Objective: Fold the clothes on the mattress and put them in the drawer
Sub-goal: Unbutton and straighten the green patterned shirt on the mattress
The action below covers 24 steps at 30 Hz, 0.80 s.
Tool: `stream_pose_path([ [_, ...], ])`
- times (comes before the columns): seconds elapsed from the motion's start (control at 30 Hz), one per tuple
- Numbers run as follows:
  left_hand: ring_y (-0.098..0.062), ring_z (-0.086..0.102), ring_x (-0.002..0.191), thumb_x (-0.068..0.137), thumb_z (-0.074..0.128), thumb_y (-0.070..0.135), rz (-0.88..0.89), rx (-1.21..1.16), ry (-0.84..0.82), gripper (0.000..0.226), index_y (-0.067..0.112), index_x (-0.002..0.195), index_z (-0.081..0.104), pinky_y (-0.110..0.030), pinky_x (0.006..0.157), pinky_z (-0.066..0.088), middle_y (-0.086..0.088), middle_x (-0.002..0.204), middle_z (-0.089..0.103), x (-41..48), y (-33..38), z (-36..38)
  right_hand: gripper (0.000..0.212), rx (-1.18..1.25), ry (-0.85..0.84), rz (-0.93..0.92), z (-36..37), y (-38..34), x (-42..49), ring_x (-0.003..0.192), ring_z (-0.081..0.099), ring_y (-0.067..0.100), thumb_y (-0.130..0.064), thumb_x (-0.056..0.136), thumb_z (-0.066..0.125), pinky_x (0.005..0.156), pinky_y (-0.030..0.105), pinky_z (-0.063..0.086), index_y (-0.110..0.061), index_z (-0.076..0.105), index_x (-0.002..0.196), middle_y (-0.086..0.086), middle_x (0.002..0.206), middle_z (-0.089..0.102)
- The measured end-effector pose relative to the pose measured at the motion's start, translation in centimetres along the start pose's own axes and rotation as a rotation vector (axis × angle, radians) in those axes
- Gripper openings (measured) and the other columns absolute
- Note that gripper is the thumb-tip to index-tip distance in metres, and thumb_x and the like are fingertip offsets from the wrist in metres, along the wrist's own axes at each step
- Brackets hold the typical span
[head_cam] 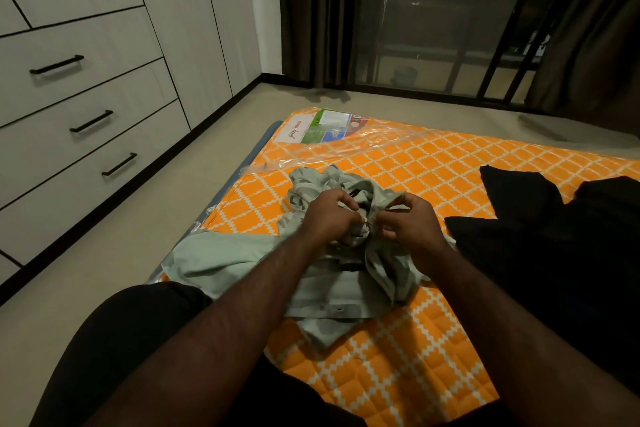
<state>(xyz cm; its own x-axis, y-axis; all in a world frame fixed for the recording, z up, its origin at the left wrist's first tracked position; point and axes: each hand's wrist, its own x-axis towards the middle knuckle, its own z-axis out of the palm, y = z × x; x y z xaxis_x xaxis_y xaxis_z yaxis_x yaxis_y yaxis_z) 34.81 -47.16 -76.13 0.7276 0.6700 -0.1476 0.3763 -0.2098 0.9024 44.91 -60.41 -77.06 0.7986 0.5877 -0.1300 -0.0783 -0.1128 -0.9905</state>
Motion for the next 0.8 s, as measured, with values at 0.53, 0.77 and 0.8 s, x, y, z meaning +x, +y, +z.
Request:
stream_pose_path([
  [0.53,-0.033,0.075,0.076,0.073,0.086,0.006,0.073,-0.116,-0.02,0.032,0.013,0.09,0.059,-0.051,0.066,0.061,-0.018,0.086,0.074,0.5,-0.3,-0.4,0.029,-0.23,0.054,-0.213,0.1,0.3,-0.2,0.082,0.074,0.029,-0.002,0.081,0.083,0.068,0.044,0.062,-0.013,0.059,0.093,0.014,0.088,0.073],
  [0.77,-0.031,0.066,0.06,0.078,0.08,-0.005,0.092,-0.247,-0.007,0.036,0.013,0.088,0.05,-0.034,0.048,0.052,-0.026,0.077,0.068,0.1,-0.4,-0.3,0.028,-0.065,-0.016,-0.136,0.1,-0.4,-0.5,0.086,0.077,0.028,0.008,0.085,0.075,0.07,0.036,0.062,-0.01,0.062,0.101,0.017,0.093,0.076],
  [0.8,-0.031,0.066,0.06,0.079,0.079,-0.006,0.092,-0.272,-0.008,0.037,0.013,0.088,0.049,-0.035,0.05,0.052,-0.029,0.079,0.068,0.0,-0.3,-0.3,0.028,-0.054,-0.02,-0.133,0.1,-0.4,-0.5,0.087,0.077,0.028,0.009,0.085,0.074,0.07,0.035,0.061,-0.01,0.062,0.102,0.016,0.094,0.077],
])
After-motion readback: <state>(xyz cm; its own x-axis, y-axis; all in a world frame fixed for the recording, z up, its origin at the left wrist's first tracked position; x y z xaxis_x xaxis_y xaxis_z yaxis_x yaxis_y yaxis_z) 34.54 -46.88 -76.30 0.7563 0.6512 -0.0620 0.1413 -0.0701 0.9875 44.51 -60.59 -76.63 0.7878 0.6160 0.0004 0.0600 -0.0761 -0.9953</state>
